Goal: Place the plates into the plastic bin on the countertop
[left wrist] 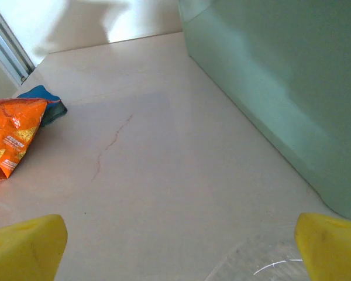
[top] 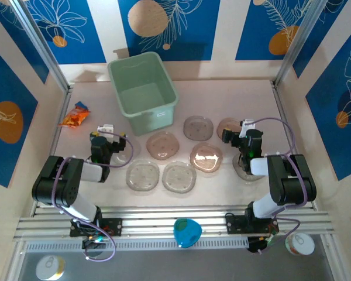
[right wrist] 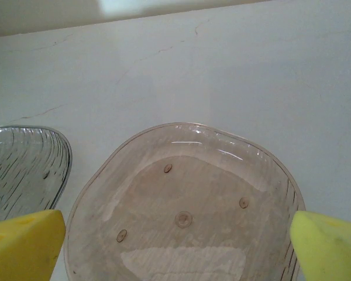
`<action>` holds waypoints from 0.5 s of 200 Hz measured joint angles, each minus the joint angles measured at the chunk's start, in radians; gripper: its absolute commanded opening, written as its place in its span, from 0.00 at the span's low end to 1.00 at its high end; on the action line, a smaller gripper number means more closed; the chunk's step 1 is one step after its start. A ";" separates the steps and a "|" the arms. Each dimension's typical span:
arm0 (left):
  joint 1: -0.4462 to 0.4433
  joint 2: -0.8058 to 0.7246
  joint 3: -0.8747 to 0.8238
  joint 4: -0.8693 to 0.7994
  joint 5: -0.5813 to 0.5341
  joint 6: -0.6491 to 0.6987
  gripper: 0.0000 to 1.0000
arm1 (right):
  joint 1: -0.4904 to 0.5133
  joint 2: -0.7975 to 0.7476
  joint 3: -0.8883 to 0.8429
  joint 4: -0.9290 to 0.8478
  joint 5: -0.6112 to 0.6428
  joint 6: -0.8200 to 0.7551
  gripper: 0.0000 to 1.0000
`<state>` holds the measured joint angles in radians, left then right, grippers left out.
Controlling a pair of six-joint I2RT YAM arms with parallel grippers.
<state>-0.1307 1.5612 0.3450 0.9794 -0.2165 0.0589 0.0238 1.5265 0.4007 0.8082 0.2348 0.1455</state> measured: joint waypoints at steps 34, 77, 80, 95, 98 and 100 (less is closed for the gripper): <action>0.000 0.000 0.000 0.000 0.000 0.000 1.00 | 0.000 0.000 0.000 0.000 0.000 -0.006 0.99; 0.000 0.000 0.000 0.000 0.000 0.000 1.00 | 0.000 0.000 0.000 0.000 0.000 -0.006 0.99; 0.000 0.000 0.000 0.000 0.000 0.000 1.00 | 0.000 0.000 0.000 0.000 0.000 -0.006 0.99; 0.000 0.000 0.000 0.000 0.000 0.000 1.00 | 0.000 0.000 0.000 0.000 0.000 -0.007 0.99; 0.000 0.000 0.000 0.000 0.000 0.000 1.00 | 0.000 0.000 0.000 0.000 0.000 -0.007 0.99; 0.000 0.000 0.000 0.000 0.000 0.000 1.00 | 0.000 0.000 0.000 0.000 0.000 -0.006 0.99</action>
<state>-0.1307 1.5612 0.3450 0.9791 -0.2165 0.0589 0.0238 1.5265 0.4007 0.8078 0.2344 0.1390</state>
